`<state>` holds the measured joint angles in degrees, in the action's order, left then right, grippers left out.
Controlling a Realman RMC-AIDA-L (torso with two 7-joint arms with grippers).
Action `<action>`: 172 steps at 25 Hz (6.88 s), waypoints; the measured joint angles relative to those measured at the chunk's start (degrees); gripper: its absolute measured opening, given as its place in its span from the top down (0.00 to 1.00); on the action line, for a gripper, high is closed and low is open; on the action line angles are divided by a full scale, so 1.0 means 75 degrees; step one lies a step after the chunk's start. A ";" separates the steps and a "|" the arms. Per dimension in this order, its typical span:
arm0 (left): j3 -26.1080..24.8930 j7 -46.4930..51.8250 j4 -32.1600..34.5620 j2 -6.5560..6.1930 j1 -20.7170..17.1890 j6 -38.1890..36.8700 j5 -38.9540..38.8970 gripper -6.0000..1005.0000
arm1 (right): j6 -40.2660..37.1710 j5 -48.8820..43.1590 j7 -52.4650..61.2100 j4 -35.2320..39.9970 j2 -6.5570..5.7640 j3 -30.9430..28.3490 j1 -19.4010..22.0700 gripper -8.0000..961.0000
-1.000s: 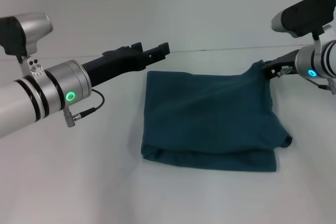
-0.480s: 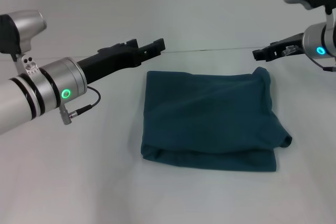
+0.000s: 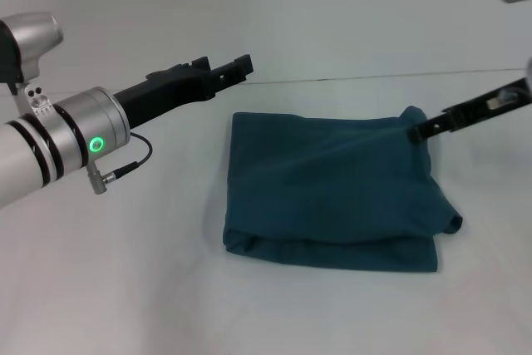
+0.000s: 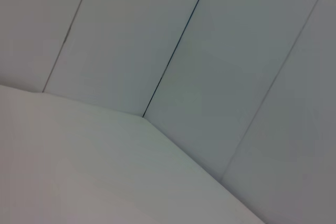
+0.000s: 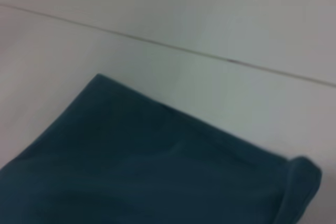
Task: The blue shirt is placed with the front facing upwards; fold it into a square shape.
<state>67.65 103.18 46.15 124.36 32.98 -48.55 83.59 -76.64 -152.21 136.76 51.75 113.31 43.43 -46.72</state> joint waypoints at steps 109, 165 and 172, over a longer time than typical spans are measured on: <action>-0.0209 0.0073 0.0000 0.0000 -0.0086 -0.0113 0.0000 0.14 | -0.2499 -0.0394 -0.1083 0.0595 0.0377 -0.0075 0.1367 0.92; -0.0336 0.0024 -0.0010 -0.0012 -0.0049 -0.0065 -0.0013 0.14 | -0.2527 0.0924 -0.1189 0.0348 -0.0098 -0.1227 0.1391 0.20; -0.0406 0.0023 -0.0017 -0.0023 -0.0023 -0.0058 -0.0013 0.14 | -0.2549 0.2217 -0.1824 0.0806 -0.0158 -0.1810 0.1552 0.19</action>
<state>64.61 103.36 46.02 124.19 32.81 -48.99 83.49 -95.76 -135.58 123.08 57.80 112.13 29.85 -35.08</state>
